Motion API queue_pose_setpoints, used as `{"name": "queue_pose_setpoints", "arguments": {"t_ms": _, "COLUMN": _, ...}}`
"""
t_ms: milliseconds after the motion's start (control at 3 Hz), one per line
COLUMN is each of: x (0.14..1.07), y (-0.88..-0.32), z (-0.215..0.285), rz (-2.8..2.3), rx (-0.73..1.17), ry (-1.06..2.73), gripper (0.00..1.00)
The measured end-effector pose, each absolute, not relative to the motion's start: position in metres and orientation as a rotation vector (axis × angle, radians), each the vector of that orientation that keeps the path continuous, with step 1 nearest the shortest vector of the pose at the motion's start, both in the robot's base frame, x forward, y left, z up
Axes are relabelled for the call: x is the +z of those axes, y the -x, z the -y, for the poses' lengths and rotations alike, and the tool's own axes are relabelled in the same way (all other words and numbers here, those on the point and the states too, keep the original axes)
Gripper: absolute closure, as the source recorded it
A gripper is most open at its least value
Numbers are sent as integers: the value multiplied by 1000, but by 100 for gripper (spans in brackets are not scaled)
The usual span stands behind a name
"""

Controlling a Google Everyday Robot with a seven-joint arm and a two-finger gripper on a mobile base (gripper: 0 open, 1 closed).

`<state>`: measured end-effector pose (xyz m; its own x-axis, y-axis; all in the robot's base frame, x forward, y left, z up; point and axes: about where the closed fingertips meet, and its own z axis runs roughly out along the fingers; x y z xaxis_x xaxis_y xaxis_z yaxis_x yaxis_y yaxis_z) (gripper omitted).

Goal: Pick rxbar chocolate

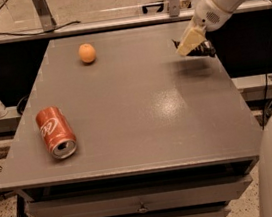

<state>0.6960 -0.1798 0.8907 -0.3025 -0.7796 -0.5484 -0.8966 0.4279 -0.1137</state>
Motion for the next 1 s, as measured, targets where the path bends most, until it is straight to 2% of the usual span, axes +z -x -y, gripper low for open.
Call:
{"name": "queue_pose_setpoints", "arguments": {"t_ms": 667, "x": 987, "y": -662, "z": 121, "rz": -1896, "rx": 479, "ry": 1425, "gripper": 100}}
{"name": "queue_pose_setpoints", "arguments": {"t_ms": 1000, "x": 988, "y": -662, "z": 118, "rz": -1888, "rx": 493, "ry": 1425, "gripper": 100}}
